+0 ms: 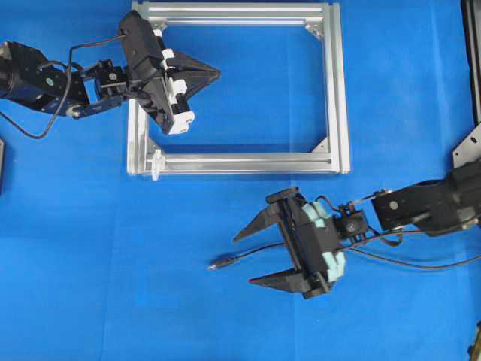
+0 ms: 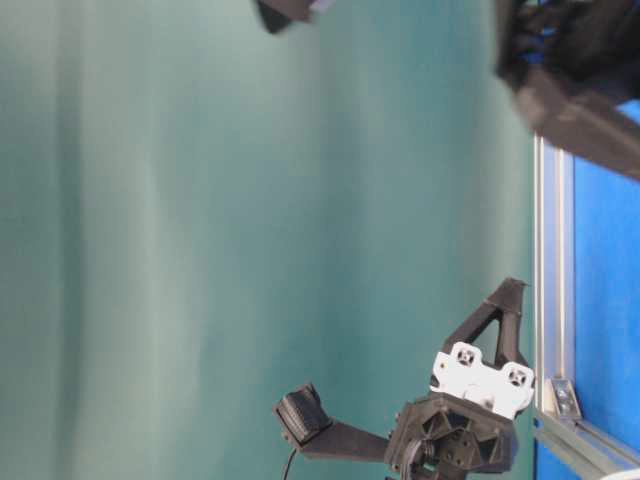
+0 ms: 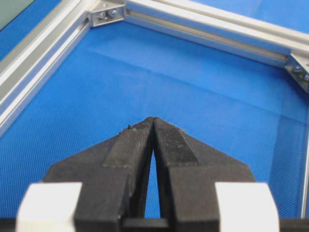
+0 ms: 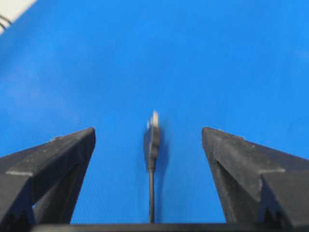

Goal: Insert the wire through the string loop located on the left side.
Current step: 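Close the right gripper on the black USB cable near its plug, then carry the cable plug with the right gripper toward the white zip-tie loop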

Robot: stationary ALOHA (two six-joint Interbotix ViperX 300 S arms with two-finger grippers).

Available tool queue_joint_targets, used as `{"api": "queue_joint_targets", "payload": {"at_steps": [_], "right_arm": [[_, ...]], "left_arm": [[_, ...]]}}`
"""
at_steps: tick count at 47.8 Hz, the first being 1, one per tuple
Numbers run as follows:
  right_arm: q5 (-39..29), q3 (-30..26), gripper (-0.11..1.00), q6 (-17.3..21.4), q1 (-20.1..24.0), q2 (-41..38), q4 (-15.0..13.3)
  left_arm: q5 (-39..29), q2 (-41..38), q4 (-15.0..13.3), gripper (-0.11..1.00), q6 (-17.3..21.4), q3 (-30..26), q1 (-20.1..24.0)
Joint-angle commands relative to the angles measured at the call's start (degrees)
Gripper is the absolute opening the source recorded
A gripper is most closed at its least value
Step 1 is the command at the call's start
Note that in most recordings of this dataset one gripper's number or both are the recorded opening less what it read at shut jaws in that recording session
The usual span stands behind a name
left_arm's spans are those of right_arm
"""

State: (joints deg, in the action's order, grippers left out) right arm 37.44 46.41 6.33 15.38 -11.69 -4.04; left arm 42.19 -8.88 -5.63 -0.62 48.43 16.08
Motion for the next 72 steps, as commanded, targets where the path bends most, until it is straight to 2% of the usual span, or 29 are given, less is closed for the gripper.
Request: {"api": "queue_joint_targets", "payload": {"at_steps": [1,11,23,30,35,43,48,64,72], "right_arm": [[0.7,-1.0,0.91,0.1,0.0,-0.6,1.3],[2.4,-0.8,0.91,0.2,0.1,-4.7,4.1],[4.7,-0.5,0.88,0.2,0.1,-6.2,4.5],[4.7,0.1,0.81,0.1,0.1,-6.2,4.5],[4.5,0.4,0.64,0.0,0.1,-6.2,4.4],[4.7,1.3,0.17,-0.2,0.0,-6.2,4.4],[4.7,1.2,0.01,-0.2,-0.2,-6.2,4.4],[4.7,1.1,0.00,-0.2,-0.2,-6.1,4.4],[3.4,0.9,0.00,-0.1,-0.2,-3.3,4.3]], "left_arm": [[0.2,1.8,0.1,0.00,0.0,-0.4,0.1],[-0.3,1.8,0.1,0.00,-0.1,-0.4,0.2],[-0.4,1.8,0.1,0.00,-0.1,-0.4,0.1],[-0.4,1.8,0.1,0.00,-0.1,-0.4,0.1],[-0.4,1.8,0.1,0.00,-0.1,-0.4,0.1],[-0.5,1.8,0.1,0.00,-0.1,-0.4,0.1],[-0.6,1.8,0.1,0.00,-0.1,-0.4,0.2],[-0.6,1.8,0.2,0.00,-0.1,-0.4,0.1],[-0.6,1.8,0.2,0.00,-0.4,-0.4,0.1]]}}
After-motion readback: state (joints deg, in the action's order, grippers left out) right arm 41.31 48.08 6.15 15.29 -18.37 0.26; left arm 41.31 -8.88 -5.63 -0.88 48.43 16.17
